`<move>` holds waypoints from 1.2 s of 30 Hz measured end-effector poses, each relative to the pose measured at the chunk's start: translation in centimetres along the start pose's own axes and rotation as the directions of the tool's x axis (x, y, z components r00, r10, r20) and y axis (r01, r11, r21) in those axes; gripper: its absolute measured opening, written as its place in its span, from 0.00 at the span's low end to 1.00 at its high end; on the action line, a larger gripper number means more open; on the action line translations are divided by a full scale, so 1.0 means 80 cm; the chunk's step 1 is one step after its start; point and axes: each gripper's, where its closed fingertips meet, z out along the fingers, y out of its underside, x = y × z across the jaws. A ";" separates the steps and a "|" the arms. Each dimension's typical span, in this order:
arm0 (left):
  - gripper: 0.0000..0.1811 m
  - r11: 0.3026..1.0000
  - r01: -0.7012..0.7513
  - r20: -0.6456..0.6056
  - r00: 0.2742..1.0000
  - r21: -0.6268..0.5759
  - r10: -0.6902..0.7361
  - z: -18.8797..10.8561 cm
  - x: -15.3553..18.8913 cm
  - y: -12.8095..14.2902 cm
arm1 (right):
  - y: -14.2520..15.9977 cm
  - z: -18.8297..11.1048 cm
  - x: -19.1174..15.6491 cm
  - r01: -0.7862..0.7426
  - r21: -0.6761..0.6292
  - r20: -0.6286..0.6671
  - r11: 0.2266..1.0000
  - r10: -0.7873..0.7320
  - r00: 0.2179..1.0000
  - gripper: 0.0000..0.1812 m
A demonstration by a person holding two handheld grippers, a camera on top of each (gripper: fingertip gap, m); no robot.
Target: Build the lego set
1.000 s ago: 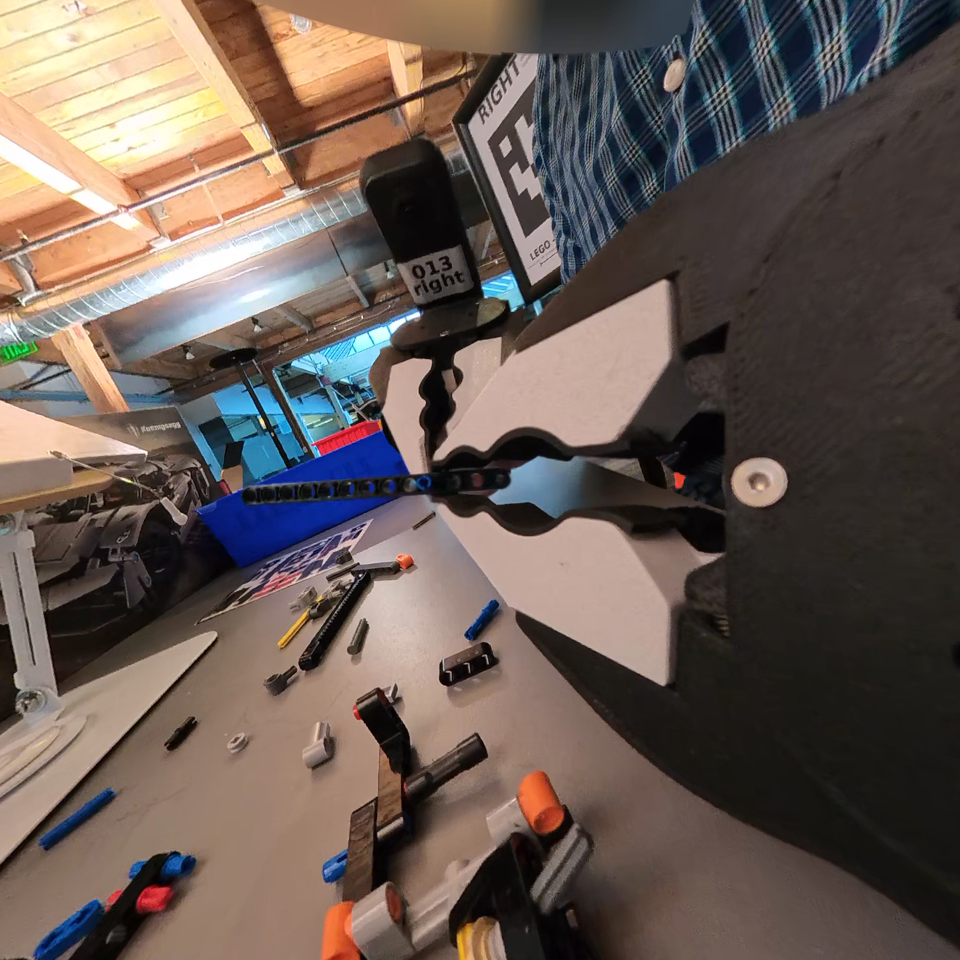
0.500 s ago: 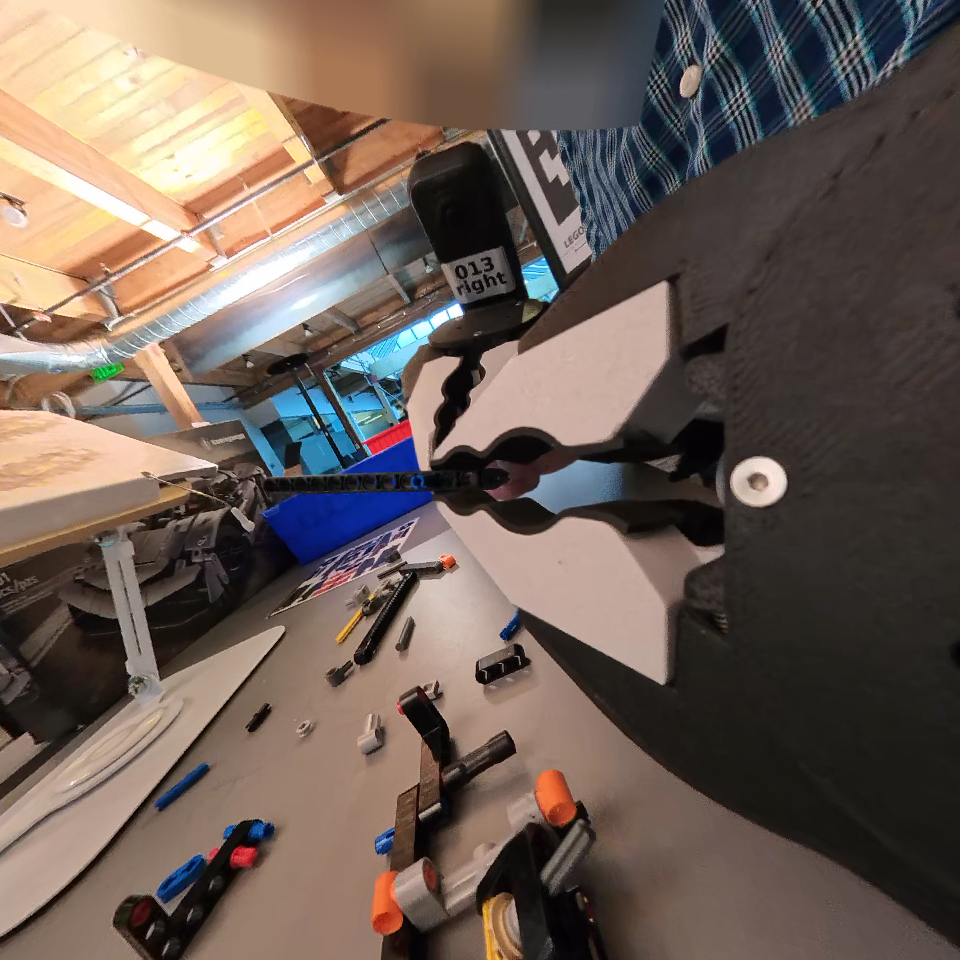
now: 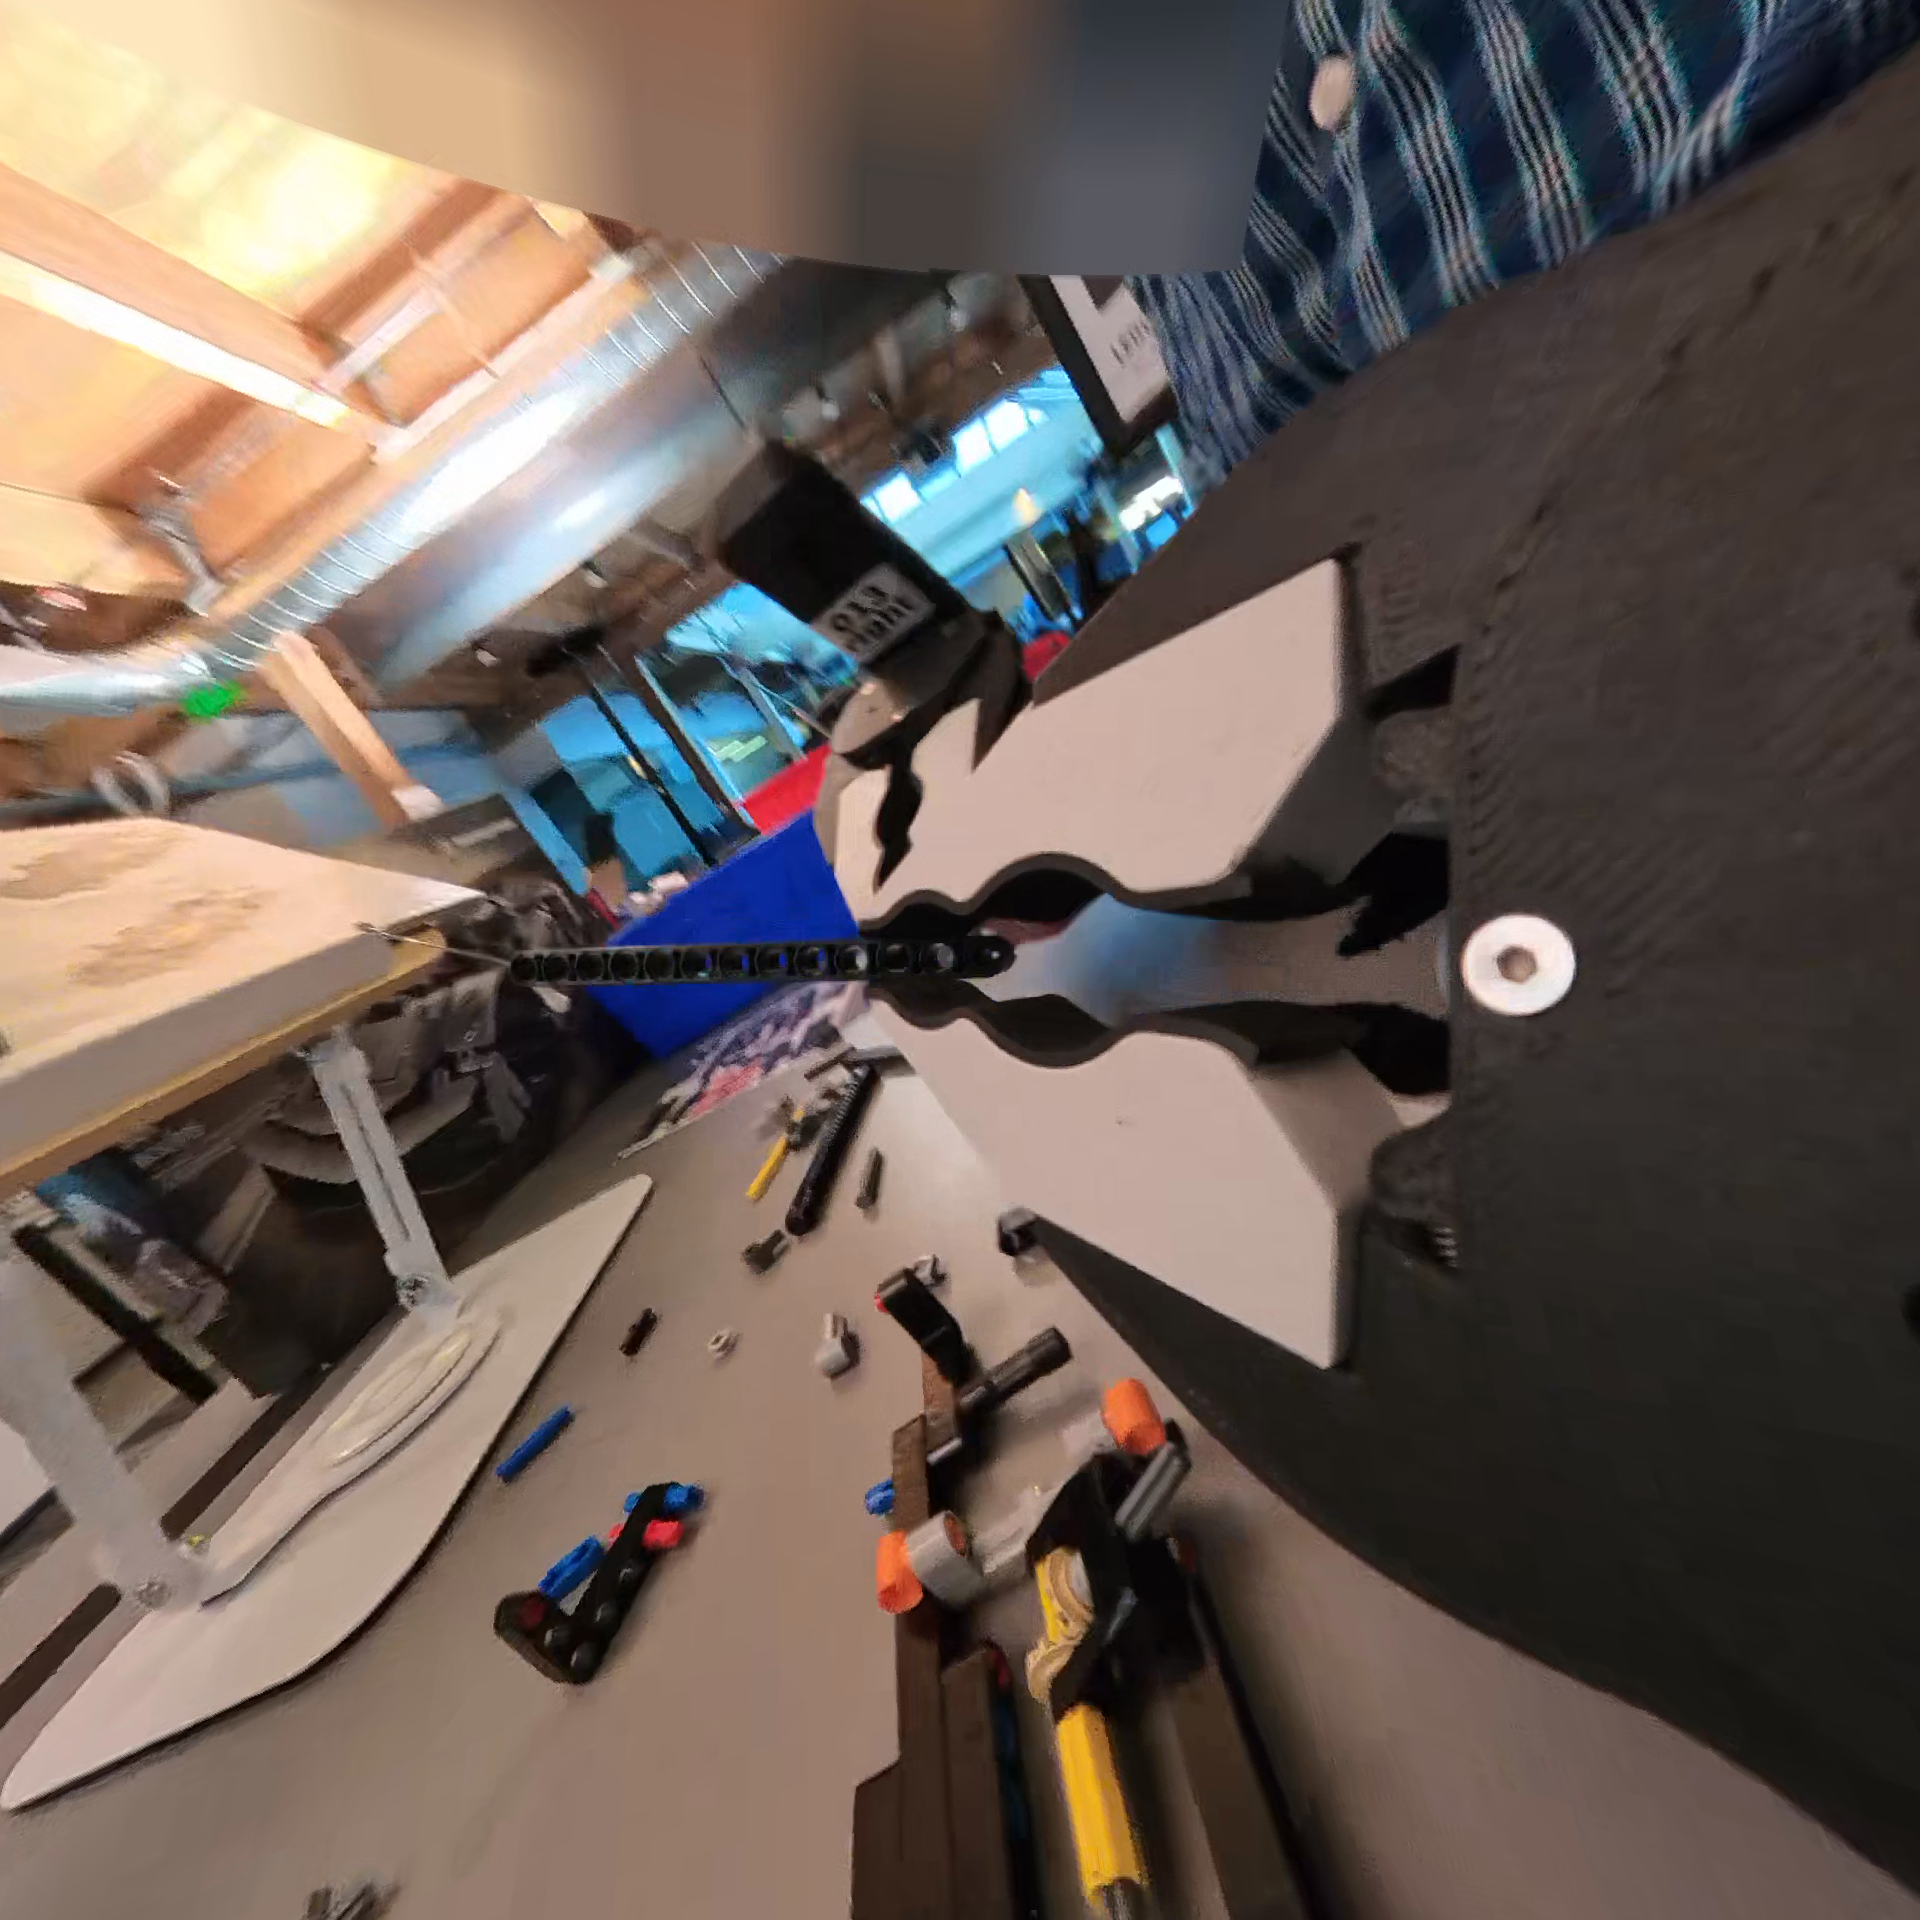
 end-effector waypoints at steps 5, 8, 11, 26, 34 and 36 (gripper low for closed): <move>0.03 0.996 0.058 0.028 0.998 -0.061 -0.056 0.002 -0.011 0.015 | 0.059 -0.005 0.009 0.018 -0.228 -0.052 0.974 -0.030 0.998 0.01; 0.03 0.992 0.076 0.052 0.996 -0.103 -0.071 0.005 -0.016 0.024 | 0.079 0.000 0.008 -0.015 -0.296 -0.054 0.955 -0.001 0.999 0.01; 0.03 0.988 0.094 0.054 0.995 -0.123 -0.088 0.006 -0.015 0.029 | 0.086 0.005 0.010 -0.031 -0.326 -0.053 0.945 0.014 0.998 0.05; 0.03 0.972 0.087 0.083 0.994 -0.218 -0.071 -0.006 -0.014 0.054 | 0.076 0.004 0.018 0.055 -0.308 -0.048 0.950 -0.073 0.996 0.05; 0.03 0.956 0.097 0.096 0.993 -0.275 -0.073 -0.016 -0.018 0.060 | 0.018 -0.010 0.009 0.135 -0.110 -0.023 0.985 -0.138 0.990 0.16; 0.03 0.940 0.107 0.080 0.993 -0.323 -0.086 -0.016 -0.012 0.067 | 0.000 -0.012 0.001 0.316 -0.087 -0.036 0.945 -0.320 0.947 0.18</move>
